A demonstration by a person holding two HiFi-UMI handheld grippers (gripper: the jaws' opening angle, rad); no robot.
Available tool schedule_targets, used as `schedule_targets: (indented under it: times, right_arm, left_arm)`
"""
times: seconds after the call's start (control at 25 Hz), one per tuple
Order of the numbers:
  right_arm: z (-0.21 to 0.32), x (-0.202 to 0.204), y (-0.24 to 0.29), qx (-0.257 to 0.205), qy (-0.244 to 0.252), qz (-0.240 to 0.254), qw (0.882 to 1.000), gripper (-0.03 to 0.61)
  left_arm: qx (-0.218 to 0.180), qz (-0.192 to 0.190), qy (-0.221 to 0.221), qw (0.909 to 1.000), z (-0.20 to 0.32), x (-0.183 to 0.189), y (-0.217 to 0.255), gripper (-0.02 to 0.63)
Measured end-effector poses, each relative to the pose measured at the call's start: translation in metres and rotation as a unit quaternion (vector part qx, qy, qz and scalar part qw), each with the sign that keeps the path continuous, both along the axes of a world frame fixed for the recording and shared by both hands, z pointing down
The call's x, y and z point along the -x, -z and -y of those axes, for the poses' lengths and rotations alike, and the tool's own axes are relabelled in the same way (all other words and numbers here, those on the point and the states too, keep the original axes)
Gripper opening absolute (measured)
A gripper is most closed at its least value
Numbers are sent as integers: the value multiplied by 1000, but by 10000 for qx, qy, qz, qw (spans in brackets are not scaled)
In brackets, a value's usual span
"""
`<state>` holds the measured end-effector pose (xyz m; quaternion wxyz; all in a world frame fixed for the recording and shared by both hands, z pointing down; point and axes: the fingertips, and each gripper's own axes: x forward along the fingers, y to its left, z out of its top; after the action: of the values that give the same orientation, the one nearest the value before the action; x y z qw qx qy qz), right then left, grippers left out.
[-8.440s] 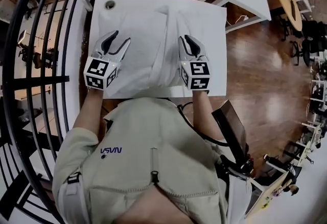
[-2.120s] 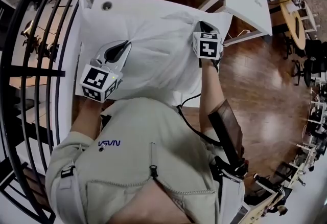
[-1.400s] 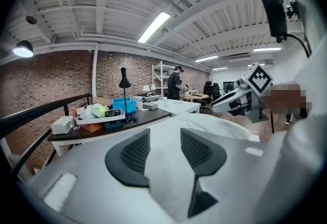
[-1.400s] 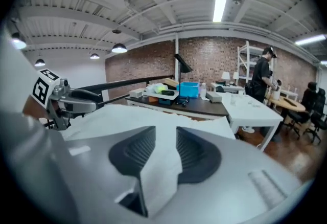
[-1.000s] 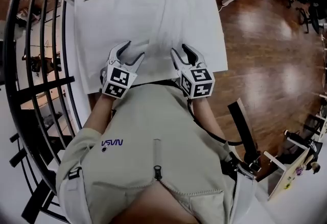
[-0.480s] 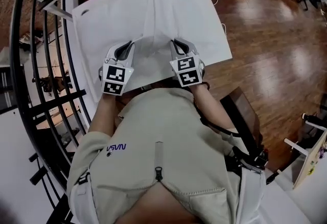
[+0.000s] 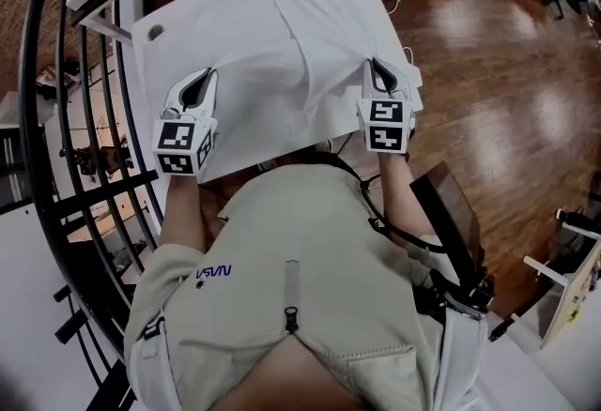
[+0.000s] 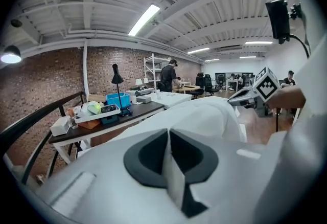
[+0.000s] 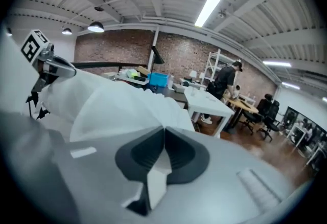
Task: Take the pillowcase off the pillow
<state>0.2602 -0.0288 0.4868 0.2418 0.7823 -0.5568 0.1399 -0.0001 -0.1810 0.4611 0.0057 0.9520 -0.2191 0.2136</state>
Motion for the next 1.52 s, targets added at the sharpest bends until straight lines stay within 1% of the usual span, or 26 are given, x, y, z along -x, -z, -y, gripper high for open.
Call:
schedule_targets:
  times: [0.12, 0.24, 0.32, 0.36, 0.48, 0.56, 0.64, 0.72, 0.84, 0.92, 1.08, 1.16, 1.24, 1.32, 1.4, 1.48, 1.52]
  right_arm:
    - [-16, -15, -30, 262, -355, 260, 9987, 11]
    - [-30, -16, -73, 693, -613, 634, 9937, 11]
    - [-41, -15, -95, 961, -637, 794, 9901, 11]
    - [-44, -14, -102, 1041, -628, 869, 9888, 11]
    - [-48, -10, -108, 1106, -573, 1025, 9869, 12]
    - [-47, -9, -105, 1070, -510, 1068, 9872, 14]
    - [-46, -8, -99, 1001, -412, 1097, 9881, 20]
    - [-44, -7, -93, 938, -321, 1125, 9887, 23]
    - [-43, -2, -88, 901, -238, 1213, 9882, 29]
    - [-44, 2, -87, 860, -186, 1277, 9879, 29]
    - [-41, 9, -82, 677, -92, 1599, 9848, 32]
    - [-42, 11, -78, 612, -43, 1729, 9830, 40]
    - [-44, 12, -71, 595, 53, 1750, 9828, 41]
    - [-44, 12, -58, 555, 160, 1688, 9840, 41]
    - [-40, 9, -42, 429, 248, 1633, 9853, 41]
    - [-31, 5, -26, 264, 343, 1583, 9864, 41]
    - [-25, 3, -19, 189, 404, 1543, 9870, 41]
  left_arm:
    - [299, 77, -75, 9995, -17, 1, -22, 15]
    - [846, 57, -57, 9964, -41, 2, -55, 15]
    - [1140, 60, -24, 9935, -56, 2, -75, 15]
    - [1225, 67, -13, 9924, -61, 1, -82, 15]
    - [1381, 13, -38, 9904, -68, -3, -91, 19]
    - [1459, -32, -168, 9892, -73, -8, -84, 40]
    - [1408, -54, -377, 9893, -77, -15, -68, 84]
    - [1196, -171, -525, 9913, -75, -23, -43, 119]
    - [776, -539, -557, 9940, -60, -44, -5, 123]
    - [559, -564, -538, 9954, -43, -61, 5, 140]
    - [422, -227, -532, 9974, 0, -102, -4, 199]
    - [369, -62, -491, 9981, 24, -121, -13, 199]
    - [389, 150, -438, 9982, 45, -138, -25, 202]
    - [484, 457, -390, 9970, 62, -151, -41, 237]
    - [691, 836, -371, 9934, 70, -158, -60, 283]
    - [881, 1144, -385, 9888, 70, -162, -77, 299]
    - [956, 1238, -403, 9869, 66, -163, -81, 298]
